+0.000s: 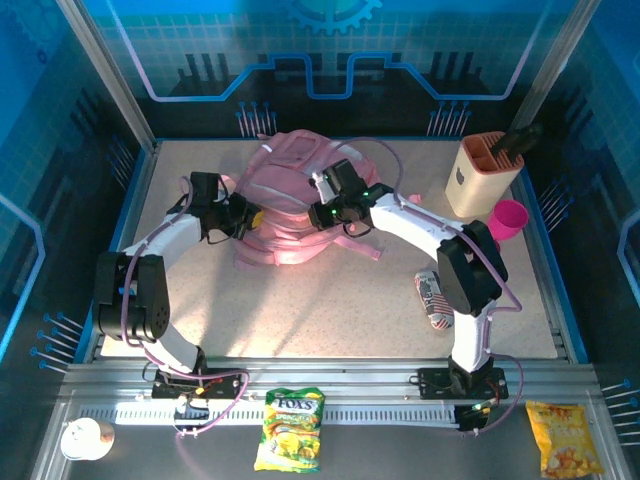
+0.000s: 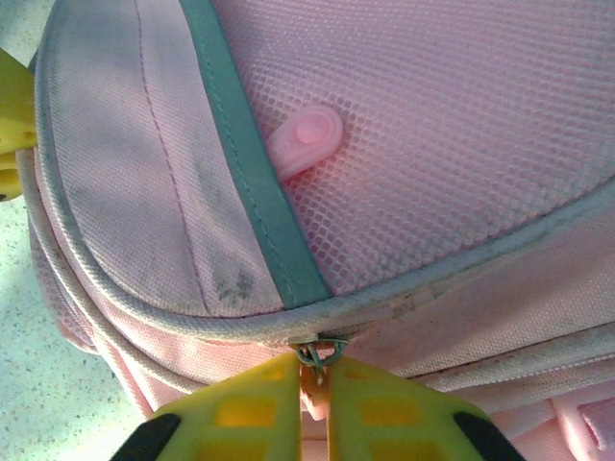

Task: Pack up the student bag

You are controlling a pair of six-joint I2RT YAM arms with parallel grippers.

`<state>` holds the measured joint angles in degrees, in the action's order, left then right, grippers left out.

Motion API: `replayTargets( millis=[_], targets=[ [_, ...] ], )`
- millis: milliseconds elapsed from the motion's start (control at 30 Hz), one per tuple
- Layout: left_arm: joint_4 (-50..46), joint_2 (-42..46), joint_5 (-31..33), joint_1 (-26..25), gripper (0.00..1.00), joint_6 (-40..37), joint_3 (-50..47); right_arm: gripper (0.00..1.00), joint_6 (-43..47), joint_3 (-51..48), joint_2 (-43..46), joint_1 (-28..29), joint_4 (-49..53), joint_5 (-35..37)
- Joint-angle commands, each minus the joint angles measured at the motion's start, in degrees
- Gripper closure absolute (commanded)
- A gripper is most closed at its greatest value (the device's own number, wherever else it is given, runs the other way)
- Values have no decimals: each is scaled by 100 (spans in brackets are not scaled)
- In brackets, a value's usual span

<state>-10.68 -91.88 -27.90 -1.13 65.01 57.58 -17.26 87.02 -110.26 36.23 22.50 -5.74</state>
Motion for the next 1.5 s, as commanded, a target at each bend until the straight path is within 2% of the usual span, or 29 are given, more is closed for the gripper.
replayTargets(
  millis=[0, 367, 567, 633, 700, 800, 1000, 1133, 1233, 1467],
  targets=[
    [165, -37, -338, -63, 96, 102, 133, 90, 139, 149, -60, 185, 130, 160],
    [305, -157, -341, -194, 96, 205, 138, 94, 302, 482, -339, 847, 137, 148],
    [312, -186, -325, -291, 96, 217, 140, 93, 162, 678, -435, 939, 88, 188],
    [100, -182, -309, -301, 93, -12, 188, 89, 59, 462, -213, 911, -15, 412],
    [-620, -127, -37, -310, 76, -568, 378, 78, -118, -57, 234, 818, -416, 528],
    [-1310, 129, 655, -309, 64, -1340, 379, 64, -560, -755, 830, 545, -895, 397],
    [-2043, 663, 1595, -613, 50, -2504, 377, 45, -1351, -1346, 1506, 16, -825, 249],
    [-2152, 914, 2165, -1117, 48, -2923, 511, 35, -1791, -1590, 1675, -323, -874, 53],
    [-1993, 996, 2367, -1521, 48, -3033, 576, 33, -2060, -1720, 1701, -479, -1024, -98],
    [-1847, 494, 2680, -2252, 61, -3247, 1042, 33, -2409, -1759, 1569, -601, -1202, -291]
  ],
)
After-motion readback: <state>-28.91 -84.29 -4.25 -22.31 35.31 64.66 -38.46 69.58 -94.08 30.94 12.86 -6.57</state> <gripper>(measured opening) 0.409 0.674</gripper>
